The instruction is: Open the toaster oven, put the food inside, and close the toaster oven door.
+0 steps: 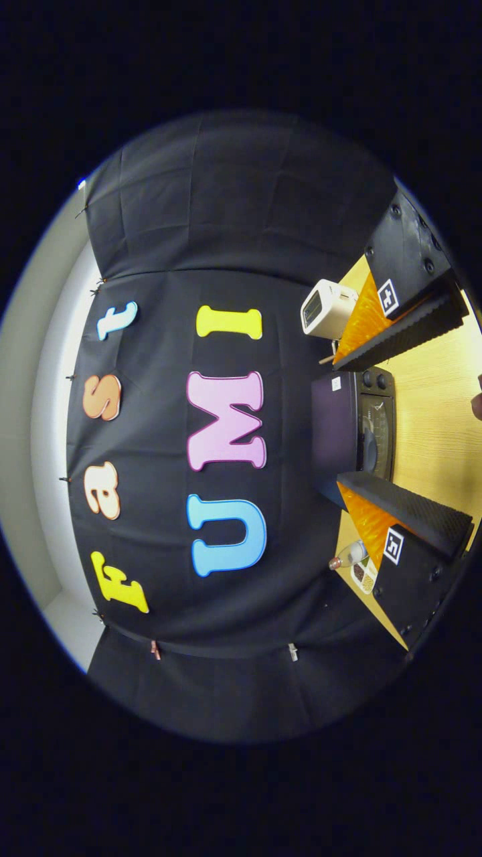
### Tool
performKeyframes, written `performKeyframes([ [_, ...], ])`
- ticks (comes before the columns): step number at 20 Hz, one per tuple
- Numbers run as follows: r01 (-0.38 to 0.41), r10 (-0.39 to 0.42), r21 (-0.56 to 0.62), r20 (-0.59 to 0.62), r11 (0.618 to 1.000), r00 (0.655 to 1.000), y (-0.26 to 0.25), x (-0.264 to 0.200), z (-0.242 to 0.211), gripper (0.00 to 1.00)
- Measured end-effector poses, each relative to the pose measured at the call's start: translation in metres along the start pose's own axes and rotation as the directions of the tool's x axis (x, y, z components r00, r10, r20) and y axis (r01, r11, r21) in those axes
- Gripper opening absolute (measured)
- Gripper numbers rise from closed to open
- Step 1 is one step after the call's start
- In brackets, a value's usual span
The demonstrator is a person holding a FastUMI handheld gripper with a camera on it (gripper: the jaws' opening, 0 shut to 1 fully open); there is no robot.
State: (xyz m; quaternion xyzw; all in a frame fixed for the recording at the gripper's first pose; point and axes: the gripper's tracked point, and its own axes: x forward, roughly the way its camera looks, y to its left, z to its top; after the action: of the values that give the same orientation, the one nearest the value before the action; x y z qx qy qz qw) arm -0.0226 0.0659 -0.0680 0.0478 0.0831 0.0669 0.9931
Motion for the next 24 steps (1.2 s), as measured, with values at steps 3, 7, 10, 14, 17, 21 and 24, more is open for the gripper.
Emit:
performKeyframes([
  [3,0.007,-0.007,0.000,0.046,1.000,0.999,-0.007,-0.024,0.026,0.98],
  [7,0.015,-0.015,-0.004,0.098,1.000,0.995,-0.008,-0.047,0.050,0.98],
  [10,0.022,-0.022,-0.002,0.095,1.000,0.995,-0.009,-0.048,0.050,0.98],
  [14,0.018,-0.015,-0.026,0.102,1.000,0.995,-0.004,-0.043,0.043,0.98],
  [17,0.006,0.000,-0.063,0.092,0.998,0.996,0.000,-0.032,0.035,0.98],
  [21,0.002,0.007,-0.090,0.096,0.996,0.995,0.005,-0.019,0.038,0.98],
  [24,-0.014,0.024,-0.087,0.107,0.996,0.994,0.013,-0.014,0.044,0.98],
])
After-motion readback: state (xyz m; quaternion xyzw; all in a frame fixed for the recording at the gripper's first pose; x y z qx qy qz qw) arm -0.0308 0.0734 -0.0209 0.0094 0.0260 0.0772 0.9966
